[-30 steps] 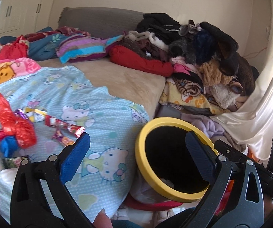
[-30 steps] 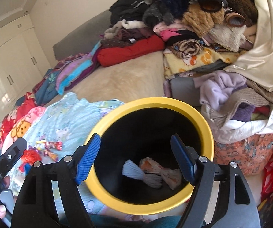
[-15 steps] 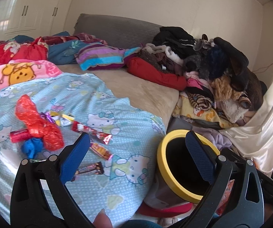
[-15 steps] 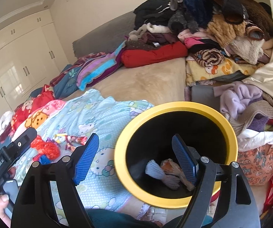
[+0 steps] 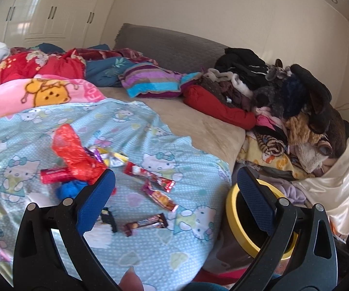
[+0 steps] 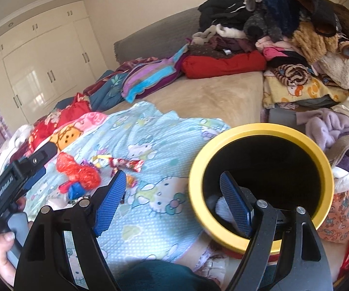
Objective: Collect trash
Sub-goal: 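Move both tools back over the remaining trash on the bed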
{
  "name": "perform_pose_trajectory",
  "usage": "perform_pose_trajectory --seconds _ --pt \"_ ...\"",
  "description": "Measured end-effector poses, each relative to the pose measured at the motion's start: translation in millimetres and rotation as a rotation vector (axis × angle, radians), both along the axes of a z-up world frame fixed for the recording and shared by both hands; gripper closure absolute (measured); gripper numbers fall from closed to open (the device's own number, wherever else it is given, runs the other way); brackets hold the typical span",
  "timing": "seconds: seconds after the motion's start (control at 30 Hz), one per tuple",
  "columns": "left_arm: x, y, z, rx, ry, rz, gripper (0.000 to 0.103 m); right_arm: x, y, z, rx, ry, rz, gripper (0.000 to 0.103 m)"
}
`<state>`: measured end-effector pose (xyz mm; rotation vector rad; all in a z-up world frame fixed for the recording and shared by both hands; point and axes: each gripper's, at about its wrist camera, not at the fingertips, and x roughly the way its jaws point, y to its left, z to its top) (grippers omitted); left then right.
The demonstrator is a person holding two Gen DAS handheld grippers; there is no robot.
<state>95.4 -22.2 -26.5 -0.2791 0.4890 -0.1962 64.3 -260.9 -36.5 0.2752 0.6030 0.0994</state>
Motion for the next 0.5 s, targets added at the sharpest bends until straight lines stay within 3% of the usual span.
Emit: perform_pose_trajectory --seconds 0.5 --pt "8.5 60.4 -9.9 -0.012 0.022 0.108 0.011 44.5 63.6 -18.5 -0.069 0.046 0.154 0.026"
